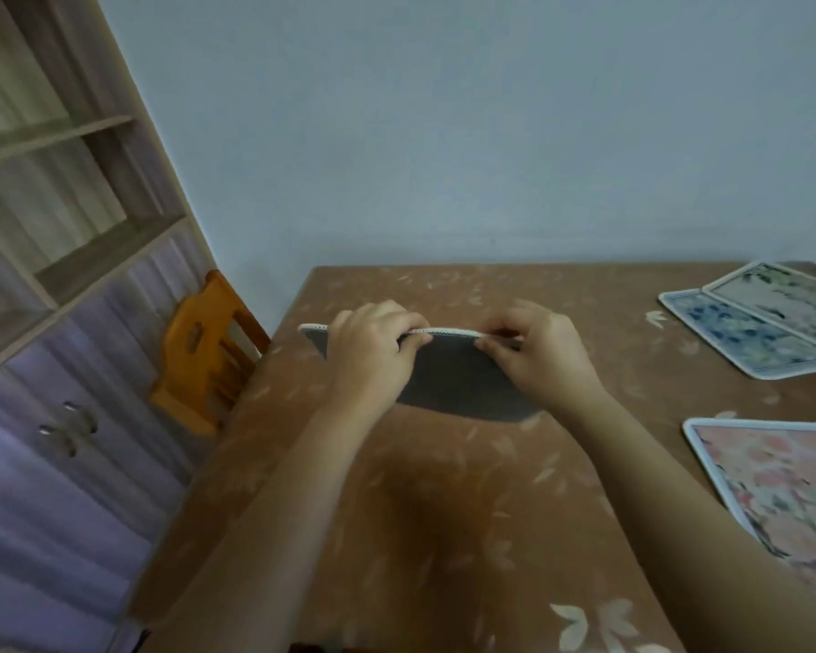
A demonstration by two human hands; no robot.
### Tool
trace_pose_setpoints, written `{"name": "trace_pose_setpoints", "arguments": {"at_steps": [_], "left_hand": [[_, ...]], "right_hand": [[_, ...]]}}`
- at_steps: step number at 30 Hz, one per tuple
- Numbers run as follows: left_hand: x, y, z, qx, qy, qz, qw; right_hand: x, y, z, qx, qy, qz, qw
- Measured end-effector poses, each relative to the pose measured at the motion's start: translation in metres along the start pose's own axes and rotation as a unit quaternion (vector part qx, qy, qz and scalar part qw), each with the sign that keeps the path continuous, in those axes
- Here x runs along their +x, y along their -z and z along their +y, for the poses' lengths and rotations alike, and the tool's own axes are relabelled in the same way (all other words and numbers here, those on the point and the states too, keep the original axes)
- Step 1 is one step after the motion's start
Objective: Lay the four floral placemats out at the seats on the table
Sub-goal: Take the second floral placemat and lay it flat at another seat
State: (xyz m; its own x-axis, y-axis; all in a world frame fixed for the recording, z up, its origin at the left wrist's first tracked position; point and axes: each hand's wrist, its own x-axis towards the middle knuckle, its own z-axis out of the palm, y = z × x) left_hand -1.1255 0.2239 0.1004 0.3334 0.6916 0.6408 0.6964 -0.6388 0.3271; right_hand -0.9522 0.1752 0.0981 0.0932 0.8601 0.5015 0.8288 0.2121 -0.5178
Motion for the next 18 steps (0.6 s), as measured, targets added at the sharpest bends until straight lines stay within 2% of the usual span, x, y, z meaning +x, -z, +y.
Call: {"name": "trace_pose_setpoints", "arguments": {"at_steps": [2, 4, 8, 12, 15, 18], "left_hand": [[0.005, -0.025, -0.008, -0.004, 0.001, 0.017, 1.0], [-0.009, -0.053, -0.019, -0.021, 0.015, 0.009, 1.0], [-0.079, -0.11, -0.043, -0.027, 0.066, -0.068, 0.995], [-0.156, -0.143, -0.055, -0.068, 0.119, -0.176, 0.975], [-0.193, -0.15, -0.06, -0.076, 0.123, -0.221, 0.965], [-0.213, -0.155, -0.067, -0.069, 0.126, -0.23, 0.962]], "right_hand": [[0.004, -0.012, 0.016, 0.012, -0.003, 0.033, 0.999], [-0.004, -0.031, 0.036, 0.027, -0.029, 0.023, 0.999], [-0.056, -0.085, 0.079, 0.062, -0.091, -0.059, 0.992], [-0.12, -0.132, 0.106, 0.06, -0.175, -0.163, 0.969], [-0.156, -0.153, 0.11, 0.069, -0.186, -0.191, 0.961], [-0.175, -0.165, 0.11, 0.063, -0.194, -0.199, 0.959]]}}
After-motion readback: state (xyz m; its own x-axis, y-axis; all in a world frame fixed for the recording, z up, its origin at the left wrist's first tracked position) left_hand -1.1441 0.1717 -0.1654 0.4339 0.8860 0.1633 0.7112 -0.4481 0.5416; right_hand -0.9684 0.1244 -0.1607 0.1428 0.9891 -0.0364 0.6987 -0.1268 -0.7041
